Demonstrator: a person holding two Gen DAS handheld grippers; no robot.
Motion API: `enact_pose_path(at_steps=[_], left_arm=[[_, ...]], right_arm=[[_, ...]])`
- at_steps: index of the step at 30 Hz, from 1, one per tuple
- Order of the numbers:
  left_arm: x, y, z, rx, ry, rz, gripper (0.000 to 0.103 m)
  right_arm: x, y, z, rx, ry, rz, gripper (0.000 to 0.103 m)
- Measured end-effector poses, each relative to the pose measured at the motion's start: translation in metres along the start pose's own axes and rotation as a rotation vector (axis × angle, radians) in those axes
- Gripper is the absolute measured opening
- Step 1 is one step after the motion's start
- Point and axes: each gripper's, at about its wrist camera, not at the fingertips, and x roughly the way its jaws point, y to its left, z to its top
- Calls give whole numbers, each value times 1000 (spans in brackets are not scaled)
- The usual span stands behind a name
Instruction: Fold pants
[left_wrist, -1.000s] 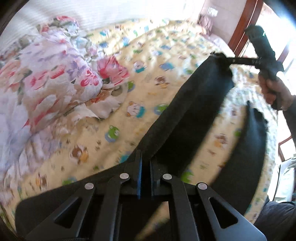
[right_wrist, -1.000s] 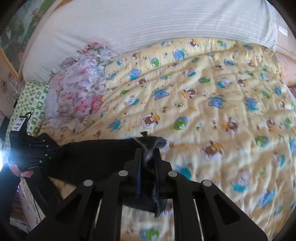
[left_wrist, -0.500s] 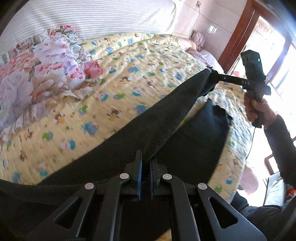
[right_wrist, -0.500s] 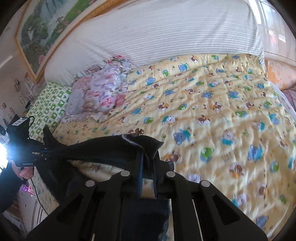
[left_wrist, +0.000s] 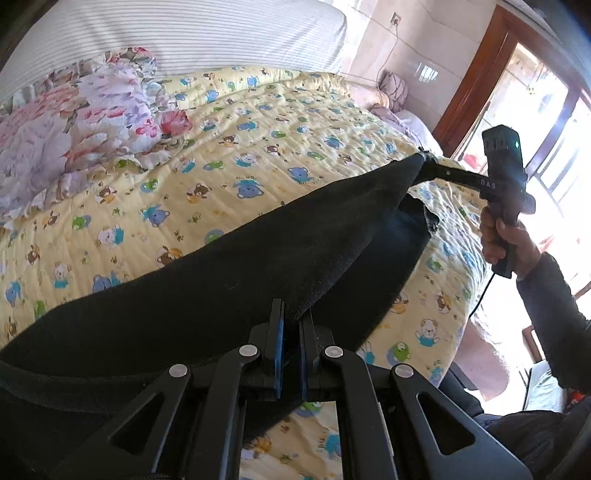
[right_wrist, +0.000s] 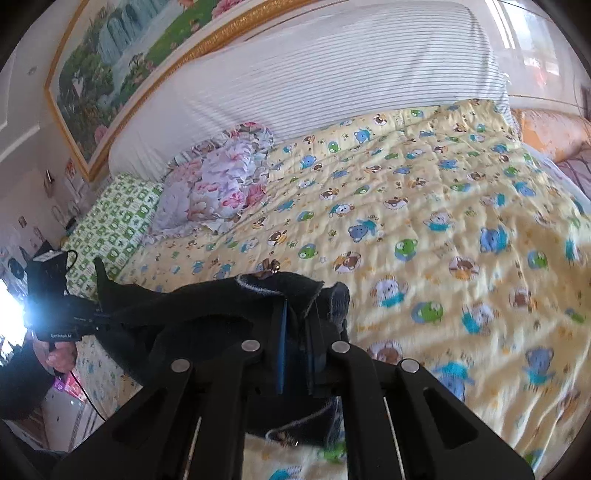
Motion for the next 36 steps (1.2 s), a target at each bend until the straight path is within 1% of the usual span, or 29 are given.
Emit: enact_pose_path(at_steps=[3, 9, 15, 17, 19, 21, 23, 24, 25, 26, 27, 28, 29, 30, 32, 34, 36], left_arm=[[2, -3, -8, -10, 3, -4, 5], [11, -8, -22, -12, 25, 0, 5], [11, -13, -29, -10, 18, -9, 5], [14, -13, -32, -13, 25, -13, 5], [20, -11, -35, -25, 34, -16, 5], [25, -8, -37, -37, 43, -19, 6], [28, -7, -38, -45, 49, -18, 6], [29, -6, -39, -53, 46, -17, 7], [28, -6, -40, -56, 44, -18, 11], [27, -7, -41, -62, 37, -22, 15], [25, -7, -41, -66, 30, -28, 17], [23, -6, -42, -72, 23, -34, 21], [21, -6, -44, -79, 17, -45, 26], [19, -6, -45, -85, 10, -55, 29], [13, -6, -47, -98, -5, -57, 40], [4, -6, -52, -112, -30, -54, 42], [-5, -2, -57, -133, -51, -48, 43]], right_arm=[[-5, 0, -12, 2, 7, 2, 9], [-1, -6, -36, 21, 44, -23, 9], [-15, 3, -40, -3, 15, -45, 9], [-16, 5, -42, -17, 20, -62, 9], [-11, 5, -46, -24, 45, -77, 9], [-2, 5, -53, -41, 84, -114, 9], [1, 4, -57, -38, 99, -129, 11], [-1, 4, -59, -30, 98, -137, 16], [-3, 4, -58, -20, 100, -148, 28], [-6, 3, -59, -14, 102, -167, 37], [-10, 3, -60, -12, 101, -191, 55], [-14, 4, -61, -16, 93, -207, 62], [-20, 5, -62, -22, 80, -212, 62], [-25, 6, -62, -23, 72, -211, 62], [-35, 9, -61, -27, 56, -223, 62], [-43, 15, -59, -42, 36, -247, 62], [-51, 23, -56, -50, 3, -244, 62]])
